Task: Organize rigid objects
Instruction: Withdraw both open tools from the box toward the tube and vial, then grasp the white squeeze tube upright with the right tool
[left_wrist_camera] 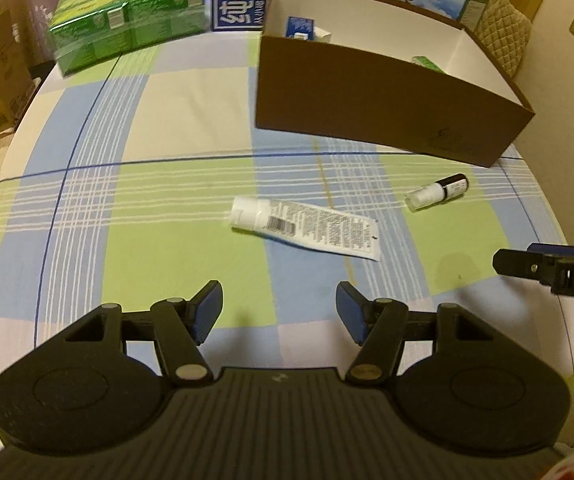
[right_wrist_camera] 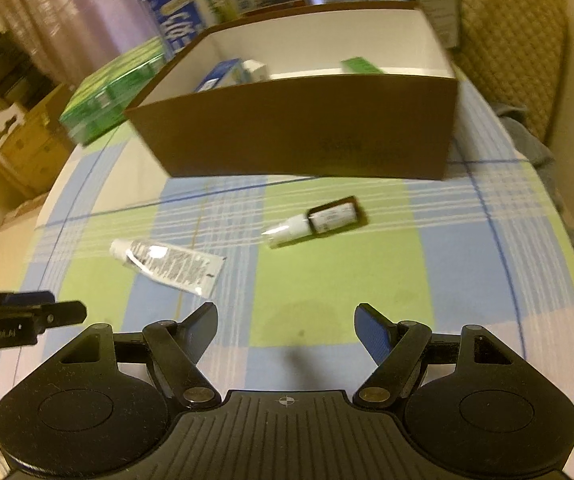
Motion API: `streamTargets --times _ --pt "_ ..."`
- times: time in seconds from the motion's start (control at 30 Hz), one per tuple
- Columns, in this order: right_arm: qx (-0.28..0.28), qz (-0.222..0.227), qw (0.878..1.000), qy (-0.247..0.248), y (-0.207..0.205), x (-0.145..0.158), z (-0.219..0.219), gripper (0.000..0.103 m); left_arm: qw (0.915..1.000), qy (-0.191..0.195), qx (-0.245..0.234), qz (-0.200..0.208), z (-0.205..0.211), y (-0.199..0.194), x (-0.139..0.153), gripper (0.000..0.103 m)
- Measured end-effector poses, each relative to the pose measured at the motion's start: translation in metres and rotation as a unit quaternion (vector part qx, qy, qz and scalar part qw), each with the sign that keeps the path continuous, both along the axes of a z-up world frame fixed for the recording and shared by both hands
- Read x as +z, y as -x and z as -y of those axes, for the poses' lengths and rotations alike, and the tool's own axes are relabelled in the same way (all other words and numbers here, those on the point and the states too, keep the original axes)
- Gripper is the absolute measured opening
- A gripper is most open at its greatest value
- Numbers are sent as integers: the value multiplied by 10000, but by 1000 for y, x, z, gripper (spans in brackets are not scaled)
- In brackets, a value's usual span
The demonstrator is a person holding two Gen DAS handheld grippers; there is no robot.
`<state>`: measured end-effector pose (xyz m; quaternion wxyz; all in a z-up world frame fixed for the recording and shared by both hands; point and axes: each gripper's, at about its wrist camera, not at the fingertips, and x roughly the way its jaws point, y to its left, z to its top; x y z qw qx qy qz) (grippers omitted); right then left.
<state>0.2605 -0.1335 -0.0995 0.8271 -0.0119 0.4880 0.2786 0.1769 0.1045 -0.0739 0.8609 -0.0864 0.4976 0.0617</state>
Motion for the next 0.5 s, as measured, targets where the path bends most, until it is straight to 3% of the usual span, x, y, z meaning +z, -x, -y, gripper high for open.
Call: streamTargets --times 0.23,0.5 --pt "898 163 9958 -85 2 -12 -40 72 9994 11 337 -125 -21 7 -12 59" --pt "2167 468 9750 -171 -3 -38 -94 72 9961 5 820 -314 -53 12 -29 59"
